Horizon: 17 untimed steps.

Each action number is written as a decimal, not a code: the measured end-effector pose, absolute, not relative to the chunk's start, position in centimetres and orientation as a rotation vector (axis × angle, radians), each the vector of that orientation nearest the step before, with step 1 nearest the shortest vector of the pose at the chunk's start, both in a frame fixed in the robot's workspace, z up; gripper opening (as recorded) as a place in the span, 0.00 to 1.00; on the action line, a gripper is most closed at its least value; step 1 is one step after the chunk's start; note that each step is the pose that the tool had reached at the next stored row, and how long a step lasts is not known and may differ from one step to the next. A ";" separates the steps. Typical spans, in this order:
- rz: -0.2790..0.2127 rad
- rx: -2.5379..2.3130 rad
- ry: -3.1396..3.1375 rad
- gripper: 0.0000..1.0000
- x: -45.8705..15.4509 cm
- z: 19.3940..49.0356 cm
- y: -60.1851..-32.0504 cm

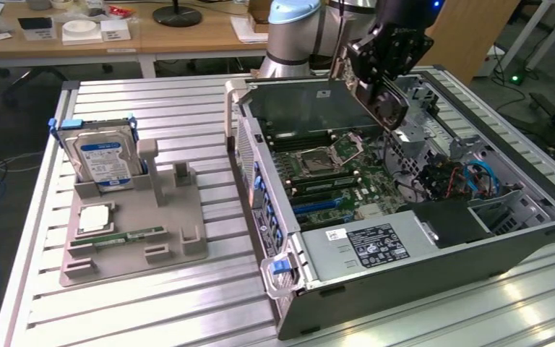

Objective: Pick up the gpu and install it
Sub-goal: 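Insert the gpu into the slot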

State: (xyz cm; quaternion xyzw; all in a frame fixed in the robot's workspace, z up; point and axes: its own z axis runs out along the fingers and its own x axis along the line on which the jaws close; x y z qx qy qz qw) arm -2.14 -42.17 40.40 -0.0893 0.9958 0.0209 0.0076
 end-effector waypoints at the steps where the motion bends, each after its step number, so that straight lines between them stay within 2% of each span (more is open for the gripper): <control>1: 0.065 -0.297 3.112 0.28 -2.1 40.4 -42.2; 17: 0.067 -0.576 3.076 0.28 -2.1 40.4 -42.3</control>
